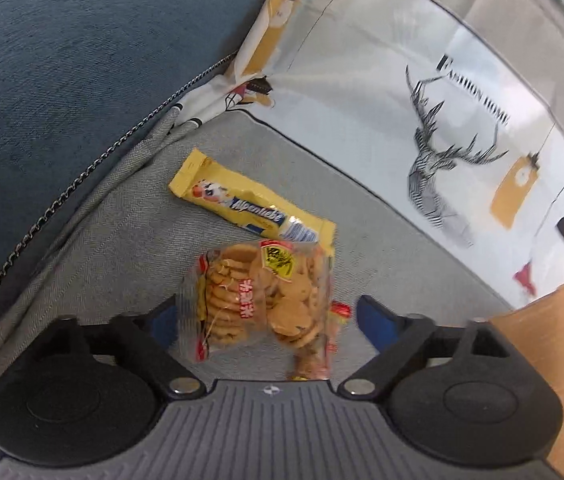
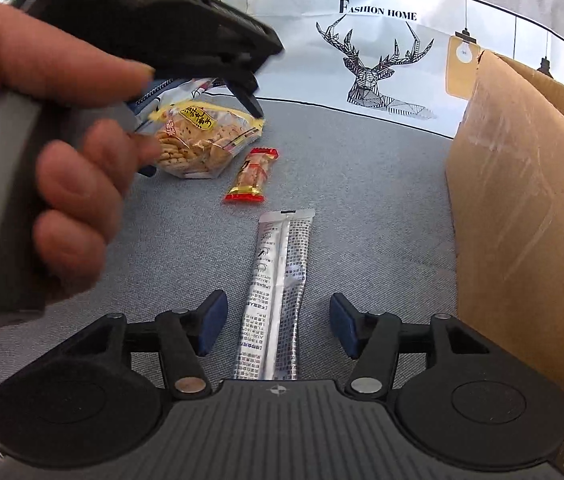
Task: Organize snacks
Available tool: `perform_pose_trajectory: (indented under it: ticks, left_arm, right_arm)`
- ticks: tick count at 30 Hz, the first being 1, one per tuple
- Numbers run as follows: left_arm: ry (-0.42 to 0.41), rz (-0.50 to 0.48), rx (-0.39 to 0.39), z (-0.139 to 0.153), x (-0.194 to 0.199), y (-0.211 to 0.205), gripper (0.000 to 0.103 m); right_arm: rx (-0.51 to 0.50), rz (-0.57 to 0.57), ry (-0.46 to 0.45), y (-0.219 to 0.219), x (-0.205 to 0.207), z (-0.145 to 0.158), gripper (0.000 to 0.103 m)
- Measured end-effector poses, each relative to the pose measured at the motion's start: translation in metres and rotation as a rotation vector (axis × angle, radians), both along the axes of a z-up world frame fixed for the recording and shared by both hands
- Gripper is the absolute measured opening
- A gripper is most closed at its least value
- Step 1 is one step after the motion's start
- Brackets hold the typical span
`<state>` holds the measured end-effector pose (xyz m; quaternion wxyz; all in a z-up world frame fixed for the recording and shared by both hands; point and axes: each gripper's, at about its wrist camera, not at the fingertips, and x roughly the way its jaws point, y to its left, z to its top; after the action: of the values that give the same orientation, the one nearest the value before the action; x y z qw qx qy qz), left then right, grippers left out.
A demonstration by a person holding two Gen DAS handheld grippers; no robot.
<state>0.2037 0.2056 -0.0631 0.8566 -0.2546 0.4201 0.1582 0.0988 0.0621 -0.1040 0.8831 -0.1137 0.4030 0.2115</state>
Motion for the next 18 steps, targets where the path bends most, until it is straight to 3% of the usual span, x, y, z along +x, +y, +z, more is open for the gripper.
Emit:
perform_pose_trajectory:
  ticks: [2, 3, 5, 18]
  left_arm:
    - [-0.005, -0.004, -0.007, -0.002, -0.001, 0.002, 0.072]
    - [-0.011, -0.012, -0.011, -0.003, -0.002, 0.002, 0.071]
    - [-0.012, -0.026, 0.015, 0.000, -0.004, 0.001, 0.065]
    - [-0.089, -0.041, 0.012, 0.037, -0.054, 0.010, 0.063]
  right_arm:
    - [-0.003, 0.008, -0.010, 0.000, -0.001, 0.000, 0.046]
    - [-0.006, 0.014, -0.016, 0.000, -0.002, 0.001, 0.036]
    - [-0.017, 0.025, -0.031, 0.001, -0.004, 0.001, 0.029]
    - [0.006, 0.048, -0.171, -0.006, -0.027, 0.022, 0.025]
